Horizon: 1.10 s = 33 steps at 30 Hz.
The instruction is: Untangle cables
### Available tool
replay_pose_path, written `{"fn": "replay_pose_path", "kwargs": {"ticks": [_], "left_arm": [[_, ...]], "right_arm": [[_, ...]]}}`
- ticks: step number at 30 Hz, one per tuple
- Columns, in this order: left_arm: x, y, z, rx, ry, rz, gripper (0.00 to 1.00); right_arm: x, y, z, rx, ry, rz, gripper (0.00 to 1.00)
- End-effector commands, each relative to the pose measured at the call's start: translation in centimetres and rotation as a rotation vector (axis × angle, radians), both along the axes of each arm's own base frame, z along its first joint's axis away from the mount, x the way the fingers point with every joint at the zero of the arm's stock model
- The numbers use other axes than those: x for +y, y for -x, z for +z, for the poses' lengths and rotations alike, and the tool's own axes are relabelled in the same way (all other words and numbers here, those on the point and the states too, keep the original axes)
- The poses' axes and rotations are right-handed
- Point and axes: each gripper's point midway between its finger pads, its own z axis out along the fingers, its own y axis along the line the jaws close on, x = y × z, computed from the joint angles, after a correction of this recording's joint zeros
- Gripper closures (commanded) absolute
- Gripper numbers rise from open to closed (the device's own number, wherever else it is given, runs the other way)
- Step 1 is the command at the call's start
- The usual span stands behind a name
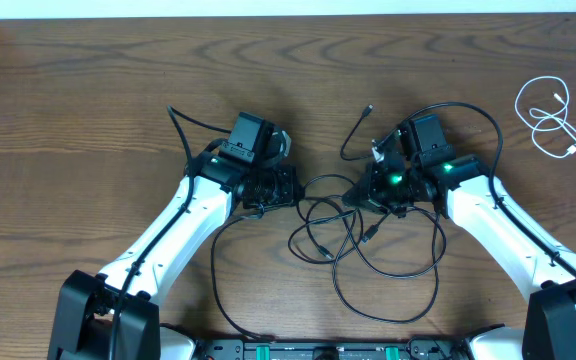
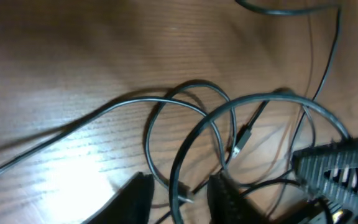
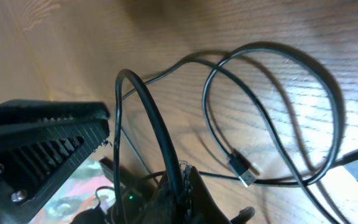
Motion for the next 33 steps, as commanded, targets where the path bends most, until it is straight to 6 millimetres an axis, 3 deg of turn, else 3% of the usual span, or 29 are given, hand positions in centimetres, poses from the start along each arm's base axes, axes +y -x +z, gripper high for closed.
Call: {"fn": "replay_pose_path", "kwargs": {"ticks": [1,4,14,19,21,23,24,28,33], "left_arm": [[-0.1,-0.4,0.4,-0.010,0.006,0.013,0.55],[-0.1,-0.4,-0.1,0.022,0.004,0.037,0.49],[0.8,2.0,-2.7,0.197,-0.057,0.083,0.49],[-0.7,3.0,-2.2,0.234,0.003,0.037,0.45],[-1.5,3.1,-1.9,0.228,0.036,0.016,0.59],[-2.1,3.3,-1.6,0.229,0.058,0.001,0.88],[-2.2,3.3,-1.6,0.229,0.056,-0.001,0.92],[-1.0,3.7,-2.4,0.237,-0.014,0.008,0.92],[3.8,4.1,-4.4,0.231,-0.284,0.083,0.92]], "right_arm": [[0.5,0.2,0.7,0.020,-0.043,0.006,0.99],[0.5,0.2,0.7,0.018,-0.044,0.006,0.99],[0.3,-0.6,0.6,-0.018,-0.025,-0.008,0.99],[0.3,-0.8,0.7,-0.030,-0.027,-0.009,0.99],[0.3,-0.9,0.7,-0.034,-0.026,-0.008,0.99],[0.2,-1.1,0.5,-0.056,-0.010,-0.002,0.99],[0.0,-1.2,0.4,-0.064,0.004,-0.004,0.99],[-1.3,-1.9,-0.2,-0.103,0.054,-0.010,0.99],[-3.9,-3.1,-0.4,-0.128,0.074,-0.041,0.99]]}}
